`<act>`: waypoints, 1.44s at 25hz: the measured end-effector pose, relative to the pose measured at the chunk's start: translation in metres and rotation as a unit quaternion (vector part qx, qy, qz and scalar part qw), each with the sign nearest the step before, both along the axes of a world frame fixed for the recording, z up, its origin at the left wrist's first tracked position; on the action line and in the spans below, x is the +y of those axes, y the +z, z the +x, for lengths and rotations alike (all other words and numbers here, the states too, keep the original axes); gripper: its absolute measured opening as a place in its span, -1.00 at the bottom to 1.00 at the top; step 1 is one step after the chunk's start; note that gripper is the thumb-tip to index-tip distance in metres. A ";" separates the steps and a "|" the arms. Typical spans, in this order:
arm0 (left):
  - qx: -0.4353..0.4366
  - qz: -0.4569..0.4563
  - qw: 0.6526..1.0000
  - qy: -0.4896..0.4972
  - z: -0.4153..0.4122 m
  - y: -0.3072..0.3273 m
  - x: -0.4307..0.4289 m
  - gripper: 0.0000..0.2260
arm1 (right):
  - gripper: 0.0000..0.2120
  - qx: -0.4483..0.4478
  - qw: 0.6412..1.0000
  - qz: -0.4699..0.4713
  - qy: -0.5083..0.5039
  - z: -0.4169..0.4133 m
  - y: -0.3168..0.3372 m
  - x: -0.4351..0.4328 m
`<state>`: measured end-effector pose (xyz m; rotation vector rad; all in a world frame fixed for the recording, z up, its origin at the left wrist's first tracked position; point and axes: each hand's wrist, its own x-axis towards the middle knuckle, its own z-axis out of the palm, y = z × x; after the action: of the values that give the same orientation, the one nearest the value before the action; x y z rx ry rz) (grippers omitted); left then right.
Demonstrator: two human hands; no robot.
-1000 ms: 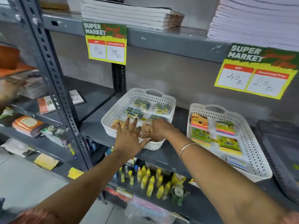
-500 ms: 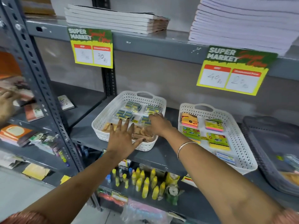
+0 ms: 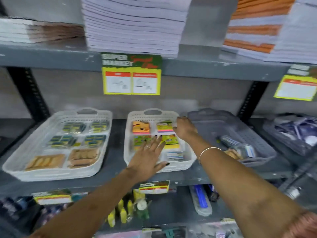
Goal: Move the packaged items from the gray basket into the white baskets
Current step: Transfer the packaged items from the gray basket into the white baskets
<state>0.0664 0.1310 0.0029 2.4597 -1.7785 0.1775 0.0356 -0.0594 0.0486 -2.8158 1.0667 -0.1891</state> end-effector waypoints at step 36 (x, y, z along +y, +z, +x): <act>-0.011 -0.018 0.990 0.142 0.065 0.017 0.037 -0.43 | -0.51 0.081 0.992 -0.030 0.095 0.006 0.047 -0.009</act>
<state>0.1310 0.1678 0.0201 2.6829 -1.4098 0.2582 0.0421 -0.0681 0.0961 -3.0071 0.8262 0.0275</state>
